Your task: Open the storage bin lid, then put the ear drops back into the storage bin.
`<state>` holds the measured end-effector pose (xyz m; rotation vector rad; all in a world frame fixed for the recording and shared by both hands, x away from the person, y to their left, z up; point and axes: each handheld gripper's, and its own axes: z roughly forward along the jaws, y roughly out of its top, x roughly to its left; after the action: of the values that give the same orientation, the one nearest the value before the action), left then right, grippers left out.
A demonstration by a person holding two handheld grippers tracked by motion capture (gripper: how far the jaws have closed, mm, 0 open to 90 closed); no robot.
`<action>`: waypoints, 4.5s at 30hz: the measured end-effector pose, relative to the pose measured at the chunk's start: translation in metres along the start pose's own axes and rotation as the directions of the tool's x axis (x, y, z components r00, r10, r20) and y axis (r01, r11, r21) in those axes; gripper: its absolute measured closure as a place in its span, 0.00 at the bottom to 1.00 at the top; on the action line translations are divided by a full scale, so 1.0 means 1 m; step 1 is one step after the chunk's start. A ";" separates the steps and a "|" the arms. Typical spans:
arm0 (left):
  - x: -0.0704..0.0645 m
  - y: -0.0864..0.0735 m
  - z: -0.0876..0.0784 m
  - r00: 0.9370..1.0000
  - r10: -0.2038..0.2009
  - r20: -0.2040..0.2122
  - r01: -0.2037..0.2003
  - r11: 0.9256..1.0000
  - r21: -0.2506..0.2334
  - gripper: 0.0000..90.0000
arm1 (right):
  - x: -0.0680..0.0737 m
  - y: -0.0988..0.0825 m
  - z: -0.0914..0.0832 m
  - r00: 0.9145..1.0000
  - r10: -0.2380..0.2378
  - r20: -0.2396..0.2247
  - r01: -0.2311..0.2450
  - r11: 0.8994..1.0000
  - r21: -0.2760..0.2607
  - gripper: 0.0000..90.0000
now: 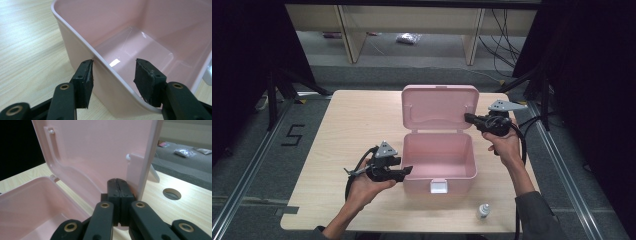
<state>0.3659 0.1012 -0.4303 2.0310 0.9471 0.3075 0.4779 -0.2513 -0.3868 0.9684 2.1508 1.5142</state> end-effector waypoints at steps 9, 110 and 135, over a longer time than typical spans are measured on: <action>-0.001 0.000 -0.001 1.000 0.000 -0.002 0.000 1.000 -0.007 0.54 | -0.005 0.000 0.013 0.999 -0.006 0.041 0.004 0.999 0.033 1.00; -0.004 0.000 0.000 1.000 0.000 0.008 0.000 1.000 0.001 0.48 | 0.120 -0.098 -0.109 0.992 -0.129 -0.007 0.106 0.782 0.614 0.33; -0.004 0.000 0.000 1.000 0.005 0.006 -0.005 1.000 0.004 0.48 | 0.125 -0.119 -0.093 0.986 -0.160 -0.041 0.140 0.681 0.719 0.34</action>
<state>0.3631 0.0983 -0.4292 2.0368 0.9400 0.3027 0.2914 -0.2524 -0.4483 0.9692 2.7823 0.5238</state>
